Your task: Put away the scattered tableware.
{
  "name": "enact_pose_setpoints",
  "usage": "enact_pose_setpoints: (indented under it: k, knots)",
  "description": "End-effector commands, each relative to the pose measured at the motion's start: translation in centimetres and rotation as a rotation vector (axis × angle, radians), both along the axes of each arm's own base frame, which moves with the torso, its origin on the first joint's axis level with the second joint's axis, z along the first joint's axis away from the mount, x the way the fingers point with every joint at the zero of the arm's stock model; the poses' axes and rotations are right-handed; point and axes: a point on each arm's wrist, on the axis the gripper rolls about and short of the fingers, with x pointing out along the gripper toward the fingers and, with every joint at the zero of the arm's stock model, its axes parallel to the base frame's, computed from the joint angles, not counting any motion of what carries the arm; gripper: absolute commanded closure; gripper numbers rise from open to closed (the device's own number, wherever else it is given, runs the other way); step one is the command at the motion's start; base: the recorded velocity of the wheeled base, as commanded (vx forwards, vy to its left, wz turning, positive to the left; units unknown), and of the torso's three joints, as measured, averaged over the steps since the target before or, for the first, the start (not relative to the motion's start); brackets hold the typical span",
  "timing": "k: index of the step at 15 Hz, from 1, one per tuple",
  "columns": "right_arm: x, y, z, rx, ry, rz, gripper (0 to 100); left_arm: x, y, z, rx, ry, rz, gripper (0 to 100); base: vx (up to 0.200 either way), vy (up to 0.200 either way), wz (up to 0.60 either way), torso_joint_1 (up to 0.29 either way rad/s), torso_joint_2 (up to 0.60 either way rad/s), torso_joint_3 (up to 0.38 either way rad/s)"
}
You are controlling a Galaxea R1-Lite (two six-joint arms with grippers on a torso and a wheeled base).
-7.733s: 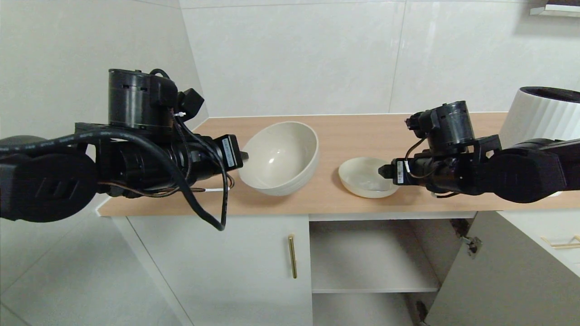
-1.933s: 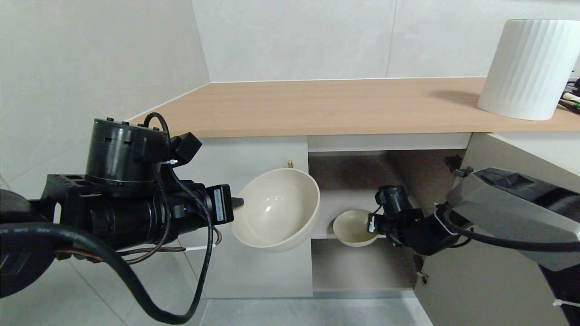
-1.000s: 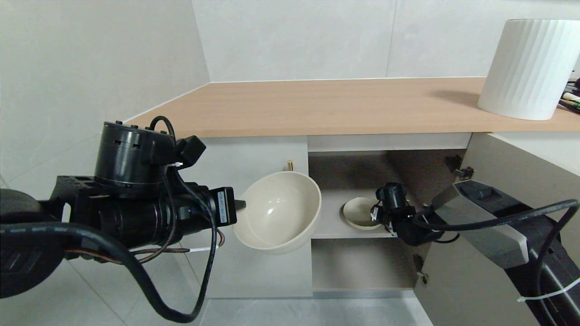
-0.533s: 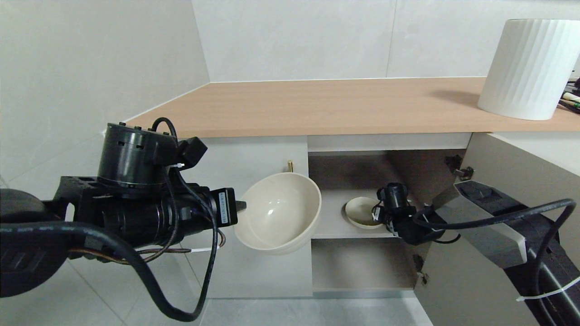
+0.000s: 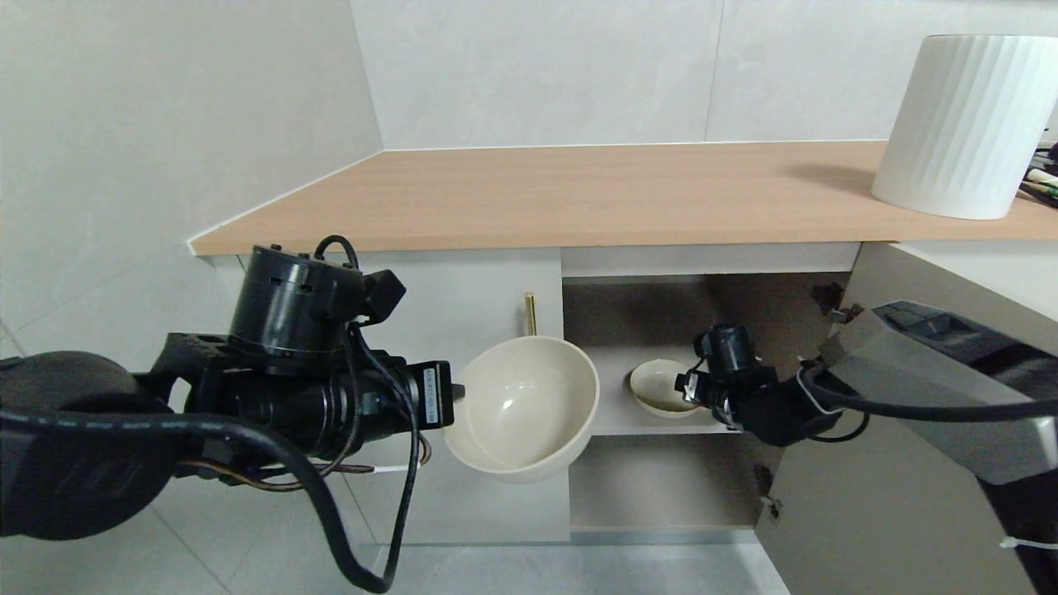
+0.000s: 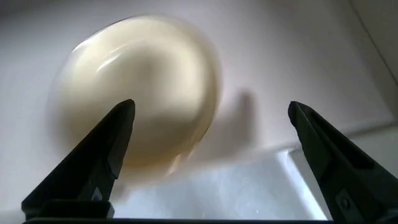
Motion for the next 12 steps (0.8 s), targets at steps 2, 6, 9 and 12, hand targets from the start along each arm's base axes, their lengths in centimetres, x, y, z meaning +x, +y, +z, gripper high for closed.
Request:
enact_pose_setpoints:
  k: [2, 6, 9, 12]
  knots:
    - [-7.5, 1.9, 8.5, 0.031, -0.023, 0.19, 0, 1.1, -1.8, -2.9, 0.073, 0.071, -0.01, 100, 0.0, 0.0, 0.0, 0.0, 0.0, 0.0]
    - [-13.4, 2.3, 14.1, 0.055, 0.069, 0.357, 0, 1.3, -3.0, -5.6, 0.157, 0.126, -0.06, 100, 0.0, 0.0, 0.0, 0.0, 0.0, 0.0]
    - [-17.2, 3.6, 16.1, 0.069, 0.133, 0.501, 0, 0.8, -3.8, -6.6, 0.205, 0.137, -0.096, 100, 0.0, 0.0, 0.0, 0.0, 0.0, 0.0]
    - [-18.9, 5.3, 15.5, 0.043, 0.192, 0.575, 0, 0.2, -4.6, -7.3, 0.248, 0.142, -0.135, 100, 0.0, 0.0, 0.0, 0.0, 0.0, 0.0]
